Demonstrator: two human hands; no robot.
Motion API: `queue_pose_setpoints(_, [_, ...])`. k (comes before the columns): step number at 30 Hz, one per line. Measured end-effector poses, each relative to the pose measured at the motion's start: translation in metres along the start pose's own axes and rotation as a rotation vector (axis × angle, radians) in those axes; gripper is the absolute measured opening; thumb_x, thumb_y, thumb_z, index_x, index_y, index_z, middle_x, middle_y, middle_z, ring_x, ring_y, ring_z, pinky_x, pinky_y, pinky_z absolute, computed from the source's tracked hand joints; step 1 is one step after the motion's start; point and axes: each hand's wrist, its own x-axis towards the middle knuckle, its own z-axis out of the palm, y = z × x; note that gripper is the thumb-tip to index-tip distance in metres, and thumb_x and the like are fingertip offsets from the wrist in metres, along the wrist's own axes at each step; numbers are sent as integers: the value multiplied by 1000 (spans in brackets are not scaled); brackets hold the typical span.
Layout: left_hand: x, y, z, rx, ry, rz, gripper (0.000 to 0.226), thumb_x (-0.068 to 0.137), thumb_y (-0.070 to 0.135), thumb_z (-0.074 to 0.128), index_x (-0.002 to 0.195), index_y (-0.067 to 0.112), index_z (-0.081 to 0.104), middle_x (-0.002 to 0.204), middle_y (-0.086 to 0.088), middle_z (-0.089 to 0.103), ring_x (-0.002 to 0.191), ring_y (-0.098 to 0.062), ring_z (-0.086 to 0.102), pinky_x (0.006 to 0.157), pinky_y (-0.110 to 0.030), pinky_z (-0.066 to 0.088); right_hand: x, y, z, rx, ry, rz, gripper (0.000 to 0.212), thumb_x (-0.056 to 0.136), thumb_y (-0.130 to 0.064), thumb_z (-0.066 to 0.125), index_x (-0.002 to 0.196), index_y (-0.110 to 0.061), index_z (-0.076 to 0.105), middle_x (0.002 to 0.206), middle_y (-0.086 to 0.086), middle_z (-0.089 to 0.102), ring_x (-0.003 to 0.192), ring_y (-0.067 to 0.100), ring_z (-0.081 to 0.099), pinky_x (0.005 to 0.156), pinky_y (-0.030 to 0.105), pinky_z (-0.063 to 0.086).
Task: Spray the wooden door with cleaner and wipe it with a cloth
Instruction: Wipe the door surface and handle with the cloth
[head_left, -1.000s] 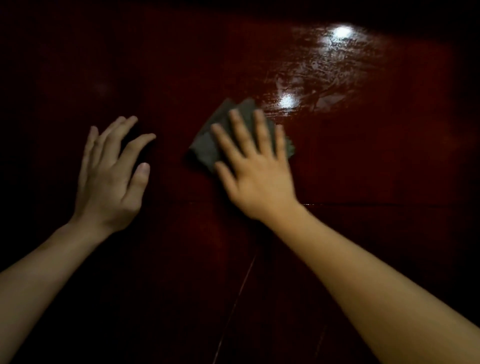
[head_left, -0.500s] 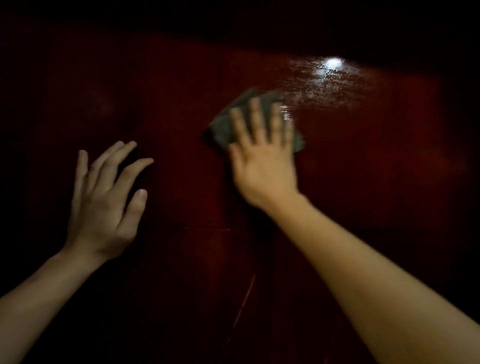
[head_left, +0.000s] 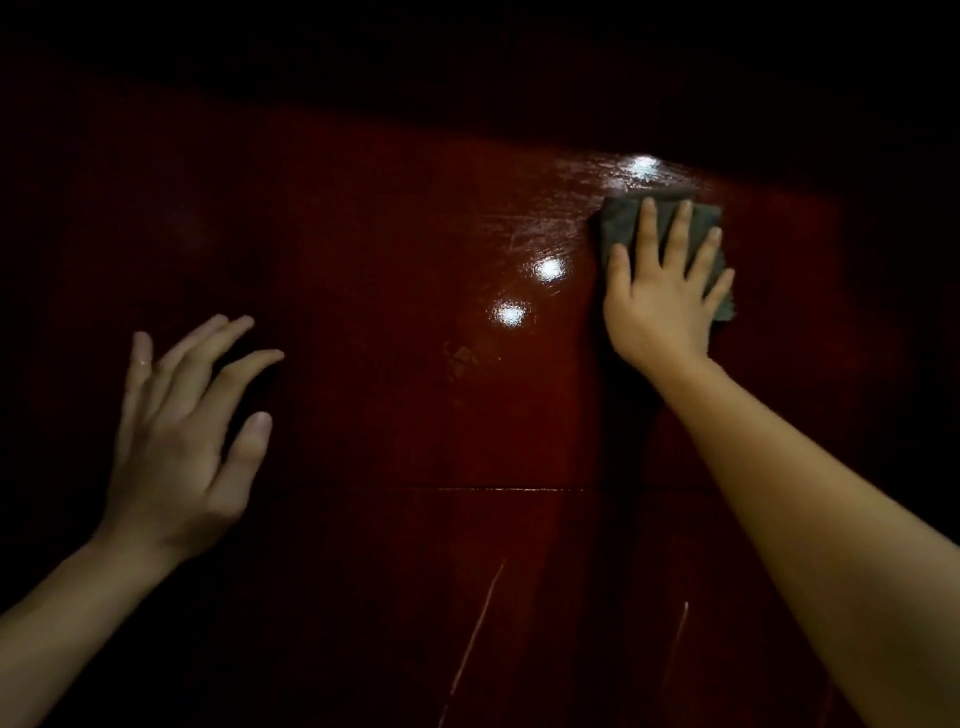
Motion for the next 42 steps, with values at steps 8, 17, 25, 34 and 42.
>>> queue_pose_setpoints(8, [-20, -17, -16, -142, 65, -130, 57, 102, 35, 31, 144, 4, 53, 159, -11, 44, 154, -24, 32, 131, -45, 10, -181, -128, 66, -111, -94, -711, 69, 102, -55, 31, 165, -30, 14, 174, 7, 0, 157, 44, -10, 119, 70, 1])
queue_pose_setpoints(17, [-43, -37, -45, -206, 100, -191, 49, 106, 32, 29, 150, 16, 41, 165, -19, 28, 152, -18, 30, 122, -16, 21, -278, -189, 95, -142, -230, -968, 69, 103, -56, 34, 165, -33, 11, 174, 2, -6, 157, 39, -16, 122, 67, 0])
queue_pose_setpoints(25, [-67, -34, -39, -249, 69, -238, 57, 105, 38, 29, 152, 10, 46, 169, -10, 23, 155, -20, 27, 127, -51, 26, -252, -85, 65, -242, -180, -696, 68, 104, -58, 30, 165, -34, 10, 174, 3, -1, 158, 41, -7, 120, 72, 5])
queue_pose_setpoints(34, [-61, -35, -50, -427, 89, -333, 42, 111, 15, 30, 150, 7, 46, 170, -17, 15, 158, -25, 24, 121, -13, 23, -310, -207, 105, -121, -216, -794, 75, 102, -55, 39, 165, -26, 13, 173, 11, -1, 156, 45, -8, 121, 70, -2])
queue_pose_setpoints(42, [-66, -39, -45, -340, 23, -260, 40, 110, 24, 37, 144, 12, 54, 170, -14, 20, 159, -21, 20, 128, -27, 20, -297, -169, 96, -113, -199, -820, 69, 104, -56, 33, 165, -32, 10, 174, 3, -1, 158, 37, -9, 127, 57, 3])
